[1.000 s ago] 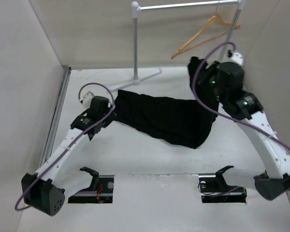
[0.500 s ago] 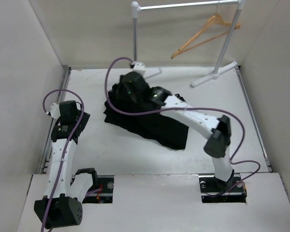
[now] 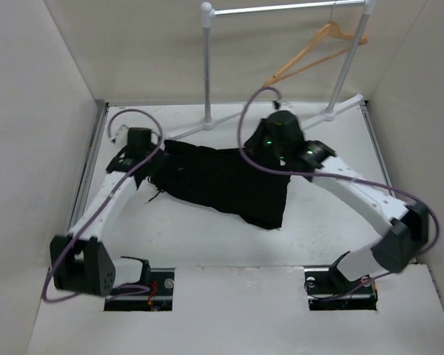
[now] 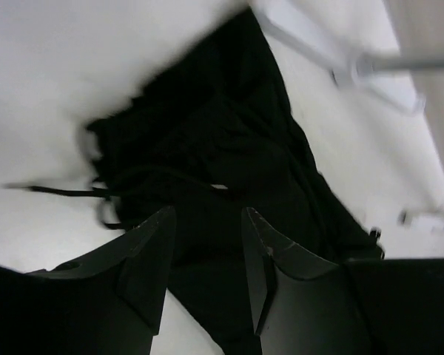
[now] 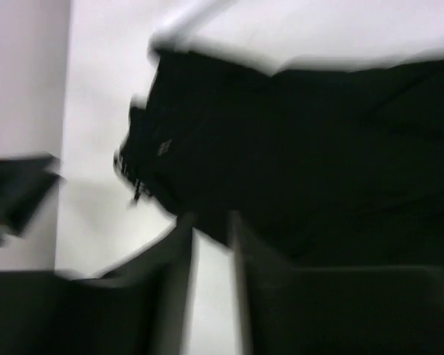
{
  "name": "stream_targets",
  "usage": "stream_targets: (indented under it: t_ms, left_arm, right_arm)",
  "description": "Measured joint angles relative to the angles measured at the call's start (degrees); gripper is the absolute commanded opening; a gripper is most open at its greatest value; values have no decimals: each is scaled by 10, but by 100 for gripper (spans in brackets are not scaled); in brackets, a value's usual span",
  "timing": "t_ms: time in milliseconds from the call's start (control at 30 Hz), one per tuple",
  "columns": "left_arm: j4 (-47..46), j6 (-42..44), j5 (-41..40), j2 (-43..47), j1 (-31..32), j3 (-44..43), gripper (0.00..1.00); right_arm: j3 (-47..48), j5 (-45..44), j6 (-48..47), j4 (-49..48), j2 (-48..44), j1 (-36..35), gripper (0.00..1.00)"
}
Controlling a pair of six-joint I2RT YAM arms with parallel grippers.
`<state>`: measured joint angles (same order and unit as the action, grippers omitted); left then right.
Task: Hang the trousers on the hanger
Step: Fold the trousers at the center of the board.
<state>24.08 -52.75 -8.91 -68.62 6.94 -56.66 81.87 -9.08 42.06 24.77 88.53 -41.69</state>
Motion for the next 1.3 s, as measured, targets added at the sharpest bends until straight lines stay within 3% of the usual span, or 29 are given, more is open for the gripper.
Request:
stream_targets:
  t_ms: [100,200,333,500,700,933,1100,1167,1200,1300]
  left_arm:
    - [-52,4,9,-113,91,-42,39]
    - [-97,19,24,-216,144,-80,40]
    - [-144,57,40,-327,151,-121,40]
    - [-170,95,42,-385,119,-134,39]
    - [-208,114,23,-360,83,-78,39]
    - [-180,116,-13,-200,56,90,39]
    - [-103,113,-36,-84,46,122,44]
    - [-79,113,-40,-52,47,105,42]
    - [-66,113,-41,-45,51,87,39]
    - [-58,110,-41,-59,90,16,25]
  right_arm:
    - [-105,14,2,-34,-111,73,15]
    - [-200,41,-1,-43,-155,101,27]
    - [-287,89,-9,-44,-126,138,37]
    - [-303,127,-14,-71,-63,203,32]
    - [-246,142,-13,-116,71,253,25]
    - [-149,157,-11,-132,168,254,27]
    - [-101,168,-3,-132,188,249,52]
    - [-104,172,-2,-128,168,243,55]
    - [-110,175,-2,-127,153,240,52]
    - [-158,182,2,-131,69,228,20]
